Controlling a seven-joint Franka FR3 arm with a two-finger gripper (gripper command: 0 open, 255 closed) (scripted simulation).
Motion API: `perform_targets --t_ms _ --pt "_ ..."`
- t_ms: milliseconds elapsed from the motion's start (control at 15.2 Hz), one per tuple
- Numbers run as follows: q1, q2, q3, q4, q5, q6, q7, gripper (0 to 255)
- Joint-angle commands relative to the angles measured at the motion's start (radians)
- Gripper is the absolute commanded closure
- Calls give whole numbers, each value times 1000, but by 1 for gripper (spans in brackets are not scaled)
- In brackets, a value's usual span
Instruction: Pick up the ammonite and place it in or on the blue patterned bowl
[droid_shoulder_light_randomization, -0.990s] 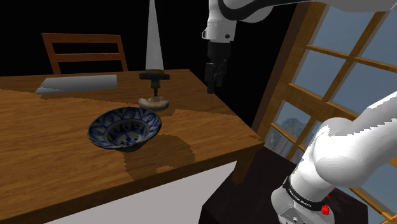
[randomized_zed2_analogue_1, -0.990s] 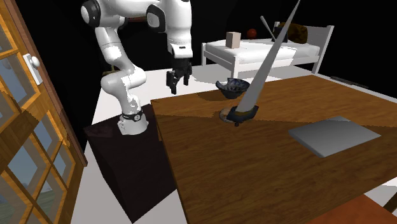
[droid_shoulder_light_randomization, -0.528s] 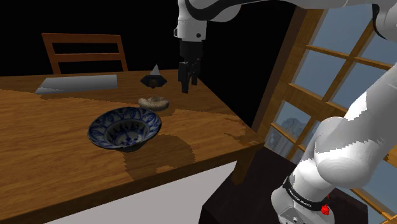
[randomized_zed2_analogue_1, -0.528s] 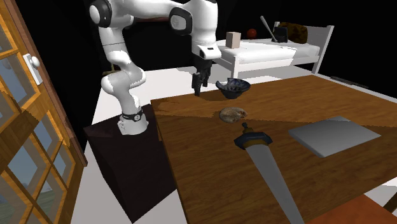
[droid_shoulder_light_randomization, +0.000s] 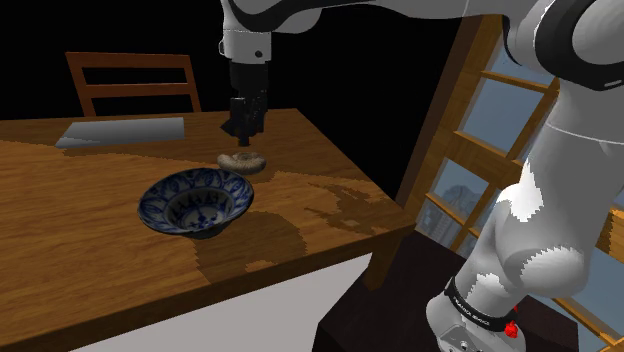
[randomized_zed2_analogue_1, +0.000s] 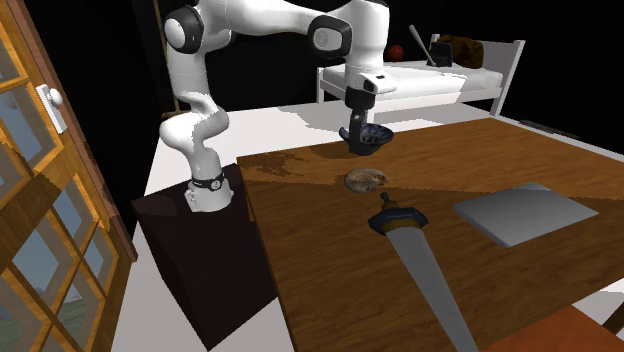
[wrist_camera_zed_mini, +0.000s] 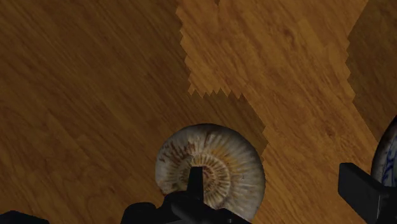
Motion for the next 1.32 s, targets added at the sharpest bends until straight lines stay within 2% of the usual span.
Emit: perform_targets --t_ms 0,132,594,1122,1188,1254 --pt "19 67 15 83 -16 -9 -3 0" --pt "31 107 23 135 -26 -17 -5 0" --pt "32 106 23 32 -25 85 -5 0" --pt "32 106 23 32 -25 85 -5 0" --pt "32 106 23 32 -25 85 -5 255" --pt "32 106 23 32 -25 85 -5 255"
